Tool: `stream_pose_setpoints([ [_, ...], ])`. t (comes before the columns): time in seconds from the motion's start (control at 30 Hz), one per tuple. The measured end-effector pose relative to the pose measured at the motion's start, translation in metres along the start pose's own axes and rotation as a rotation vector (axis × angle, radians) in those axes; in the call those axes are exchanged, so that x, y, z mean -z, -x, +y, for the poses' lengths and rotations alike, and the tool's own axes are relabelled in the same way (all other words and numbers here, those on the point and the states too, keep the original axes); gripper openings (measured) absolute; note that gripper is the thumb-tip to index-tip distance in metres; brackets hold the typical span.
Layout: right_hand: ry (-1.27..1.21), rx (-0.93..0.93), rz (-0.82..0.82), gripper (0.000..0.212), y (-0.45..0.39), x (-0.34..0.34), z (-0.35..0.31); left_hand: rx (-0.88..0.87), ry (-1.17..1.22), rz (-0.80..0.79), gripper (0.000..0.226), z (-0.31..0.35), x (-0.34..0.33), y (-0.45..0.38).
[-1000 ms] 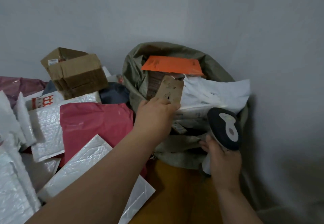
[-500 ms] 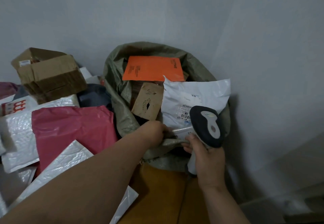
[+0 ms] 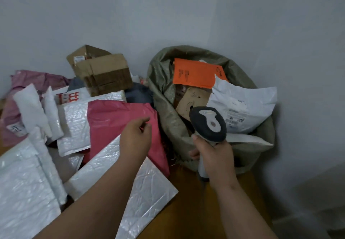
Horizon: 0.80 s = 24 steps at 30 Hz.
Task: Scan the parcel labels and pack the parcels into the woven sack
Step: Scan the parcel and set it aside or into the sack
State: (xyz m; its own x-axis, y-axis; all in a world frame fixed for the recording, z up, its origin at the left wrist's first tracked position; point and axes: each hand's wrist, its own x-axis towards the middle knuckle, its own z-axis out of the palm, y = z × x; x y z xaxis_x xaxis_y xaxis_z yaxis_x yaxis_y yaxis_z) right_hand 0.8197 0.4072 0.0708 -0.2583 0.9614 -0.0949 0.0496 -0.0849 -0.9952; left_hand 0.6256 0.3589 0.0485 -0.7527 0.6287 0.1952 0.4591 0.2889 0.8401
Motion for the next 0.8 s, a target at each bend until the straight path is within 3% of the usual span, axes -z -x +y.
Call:
stream_pose_setpoints([
  [0.2,0.098,-0.177,-0.15,0.021,0.044,-0.076,0.02,0.41,0.116,0.166,0.034,-0.087,0.077,0.039],
  [0.37,0.168,-0.256,-0.177,0.022,0.076,-0.116,0.043,0.635,0.123,-0.005,0.048,-0.15,0.111,0.074],
  [0.43,0.182,-0.304,-0.139,0.02,0.086,-0.124,0.055,0.593,-0.013,-0.068,0.053,-0.166,0.119,0.085],
  [0.5,0.179,-0.355,-0.082,0.019,0.094,-0.127,0.066,0.416,-0.264,-0.198,0.06,-0.176,0.123,0.098],
  [0.63,0.169,-0.414,-0.035,0.018,0.105,-0.126,0.083,-0.01,-0.611,-0.746,0.087,-0.19,0.111,0.129],
  [0.7,0.186,-0.427,-0.051,0.02,0.108,-0.126,0.086,-0.052,-0.694,-0.954,0.096,-0.201,0.103,0.141],
  [0.8,0.197,-0.421,-0.104,0.021,0.108,-0.125,0.089,-0.05,-0.728,-0.996,0.086,-0.22,0.094,0.147],
])
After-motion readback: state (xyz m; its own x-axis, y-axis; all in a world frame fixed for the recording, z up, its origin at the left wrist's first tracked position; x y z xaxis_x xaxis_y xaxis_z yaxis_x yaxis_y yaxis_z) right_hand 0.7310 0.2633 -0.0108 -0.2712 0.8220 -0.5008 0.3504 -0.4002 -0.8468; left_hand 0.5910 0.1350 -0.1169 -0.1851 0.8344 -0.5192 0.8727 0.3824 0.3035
